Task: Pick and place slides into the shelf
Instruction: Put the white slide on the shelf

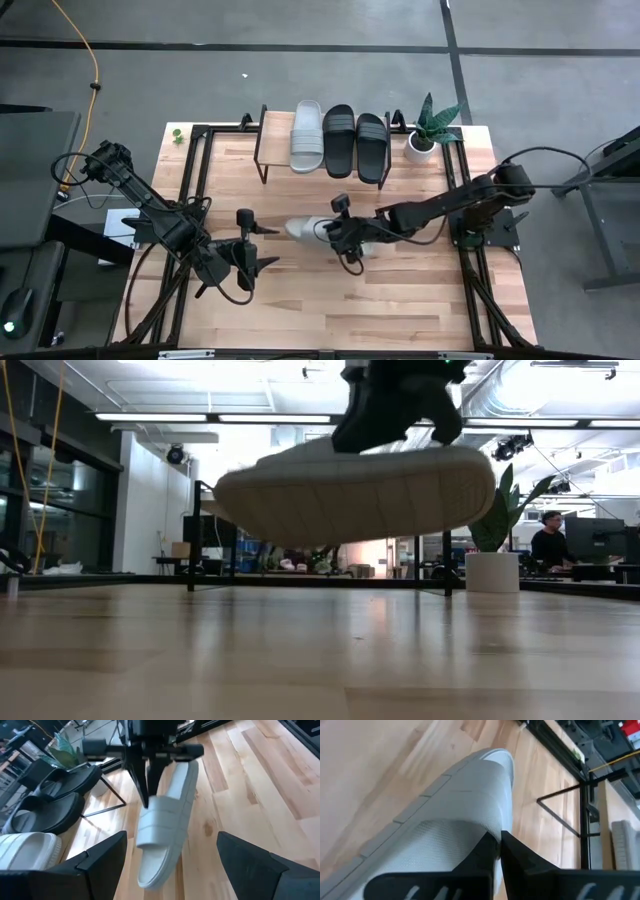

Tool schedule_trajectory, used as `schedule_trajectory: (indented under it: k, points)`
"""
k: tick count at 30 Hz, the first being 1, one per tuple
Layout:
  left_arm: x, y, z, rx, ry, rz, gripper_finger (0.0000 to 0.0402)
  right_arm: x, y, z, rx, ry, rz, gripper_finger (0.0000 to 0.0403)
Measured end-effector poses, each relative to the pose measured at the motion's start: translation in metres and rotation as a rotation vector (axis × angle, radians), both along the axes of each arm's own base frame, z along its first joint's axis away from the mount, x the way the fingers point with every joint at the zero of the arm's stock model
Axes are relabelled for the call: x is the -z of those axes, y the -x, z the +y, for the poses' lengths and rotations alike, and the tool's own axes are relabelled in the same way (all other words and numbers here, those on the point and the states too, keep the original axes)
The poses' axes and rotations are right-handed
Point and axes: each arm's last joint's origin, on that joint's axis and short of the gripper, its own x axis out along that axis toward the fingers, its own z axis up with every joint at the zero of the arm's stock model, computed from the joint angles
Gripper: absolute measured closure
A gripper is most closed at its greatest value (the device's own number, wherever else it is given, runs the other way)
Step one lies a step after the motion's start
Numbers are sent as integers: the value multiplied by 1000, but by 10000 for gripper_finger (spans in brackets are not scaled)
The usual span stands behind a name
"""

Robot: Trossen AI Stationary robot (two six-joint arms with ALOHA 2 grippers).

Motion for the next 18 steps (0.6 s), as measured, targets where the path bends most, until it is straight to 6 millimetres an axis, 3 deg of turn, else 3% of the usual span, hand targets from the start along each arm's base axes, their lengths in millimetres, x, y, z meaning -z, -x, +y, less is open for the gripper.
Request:
schedule_trajectory:
  k: [18]
  points:
    - [1, 0, -2, 87, -5, 46, 103, -46, 32, 26, -136, -73, -108, 403]
